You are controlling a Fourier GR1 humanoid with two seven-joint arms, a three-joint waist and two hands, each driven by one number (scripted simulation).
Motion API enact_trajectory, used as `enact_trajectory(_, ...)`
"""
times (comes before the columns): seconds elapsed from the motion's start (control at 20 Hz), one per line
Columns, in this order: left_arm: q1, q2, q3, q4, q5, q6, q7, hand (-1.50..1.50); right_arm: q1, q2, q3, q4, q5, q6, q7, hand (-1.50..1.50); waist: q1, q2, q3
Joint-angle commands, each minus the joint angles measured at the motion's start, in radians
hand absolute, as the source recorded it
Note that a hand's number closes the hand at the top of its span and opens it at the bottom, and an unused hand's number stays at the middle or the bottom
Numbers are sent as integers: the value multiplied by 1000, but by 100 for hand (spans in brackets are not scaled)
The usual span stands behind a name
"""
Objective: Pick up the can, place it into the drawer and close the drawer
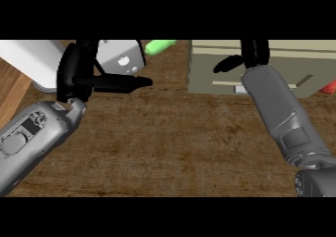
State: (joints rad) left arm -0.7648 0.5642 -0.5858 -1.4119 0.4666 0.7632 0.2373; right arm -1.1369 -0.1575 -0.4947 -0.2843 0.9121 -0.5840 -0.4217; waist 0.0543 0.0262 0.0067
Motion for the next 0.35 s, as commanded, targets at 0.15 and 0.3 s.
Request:
enact_trajectory(0.15,57,-7,-4,-46,-22,24,-2,-150,-109,37,-179,-38,-226,119,-21,-150,5,-15,-4)
enact_trajectory(0.3,53,11,25,-50,-36,26,22,-150,-61,33,-186,-25,-246,136,-92,-150,-7,-13,-5)
